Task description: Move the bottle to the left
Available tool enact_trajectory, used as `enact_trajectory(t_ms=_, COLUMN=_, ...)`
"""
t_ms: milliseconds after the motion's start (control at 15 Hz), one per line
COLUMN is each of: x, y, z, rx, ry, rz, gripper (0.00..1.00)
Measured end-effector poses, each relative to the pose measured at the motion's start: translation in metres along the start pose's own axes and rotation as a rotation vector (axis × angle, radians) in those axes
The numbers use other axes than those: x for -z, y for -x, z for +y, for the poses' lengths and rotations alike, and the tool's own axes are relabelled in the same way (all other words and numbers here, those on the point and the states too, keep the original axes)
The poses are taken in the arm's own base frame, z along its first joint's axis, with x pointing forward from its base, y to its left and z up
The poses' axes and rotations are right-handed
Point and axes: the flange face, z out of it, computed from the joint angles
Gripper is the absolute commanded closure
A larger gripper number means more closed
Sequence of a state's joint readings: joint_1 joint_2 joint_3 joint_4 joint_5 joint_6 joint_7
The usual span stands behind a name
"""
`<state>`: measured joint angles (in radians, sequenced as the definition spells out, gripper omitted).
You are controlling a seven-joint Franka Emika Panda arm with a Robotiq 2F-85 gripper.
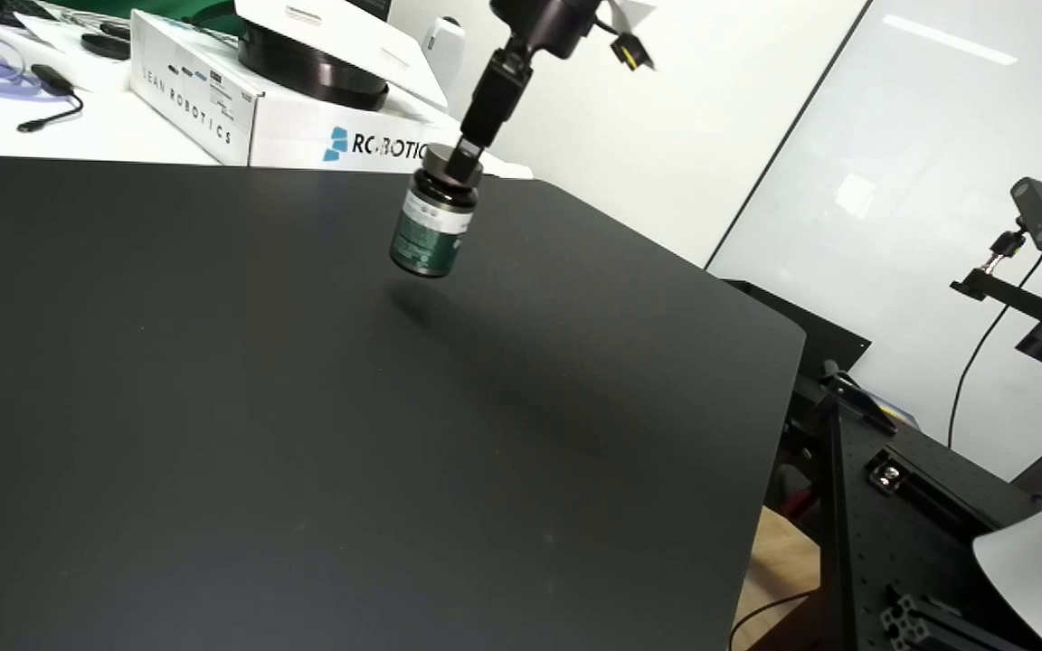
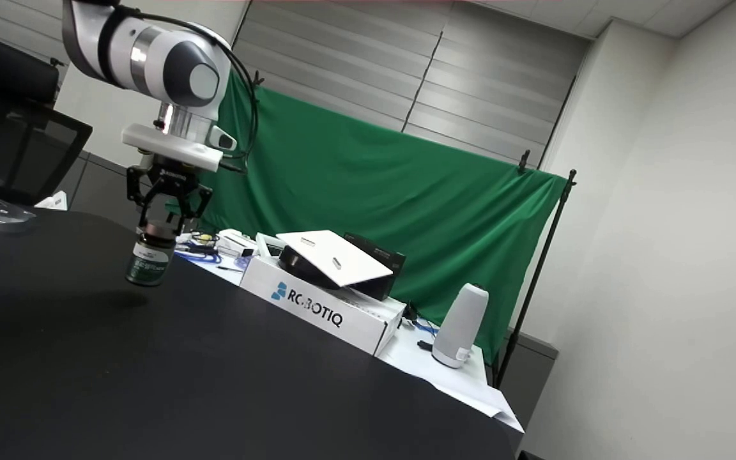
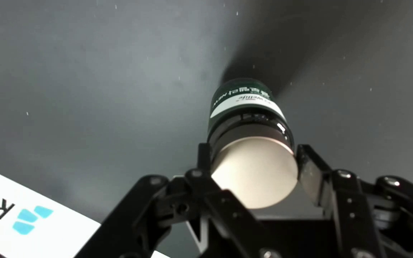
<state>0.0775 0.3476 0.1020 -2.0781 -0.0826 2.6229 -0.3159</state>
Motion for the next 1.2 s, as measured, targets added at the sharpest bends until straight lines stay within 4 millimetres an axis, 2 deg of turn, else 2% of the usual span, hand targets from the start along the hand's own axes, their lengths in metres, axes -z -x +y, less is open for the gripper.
enact_trajectory(t_ms=200, x=0.001, y=-0.045, z=-0.021, rx=0.079, ry=0.003, rz=0.016, gripper=0.64)
enact_trajectory(t_ms=400, x=-0.006, y=-0.077, z=-0.048, rx=0.157, ry=0.008, rz=0.026, gripper=0.64)
enact_trajectory(t_ms=533, x=-0.018, y=-0.088, z=-0.062, rx=0.184, ry=0.001, rz=0.025, gripper=0.64)
enact_trajectory(t_ms=733, x=-0.042, y=-0.092, z=-0.069, rx=0.204, ry=-0.010, rz=0.007, gripper=0.64)
enact_trajectory(t_ms=933, x=-0.046, y=-0.100, z=-0.067, rx=0.210, ry=-0.008, rz=0.022, gripper=0.64)
enact_trajectory(t_ms=1000, x=-0.046, y=-0.102, z=-0.066, rx=0.212, ry=-0.008, rz=0.024, gripper=0.45)
enact_trajectory(t_ms=1067, x=-0.046, y=-0.103, z=-0.066, rx=0.215, ry=-0.008, rz=0.026, gripper=0.14)
enact_trajectory(t_ms=1133, x=-0.046, y=-0.103, z=-0.065, rx=0.215, ry=-0.007, rz=0.027, gripper=0.14)
enact_trajectory(t_ms=1200, x=-0.046, y=-0.103, z=-0.066, rx=0.215, ry=-0.008, rz=0.028, gripper=0.08)
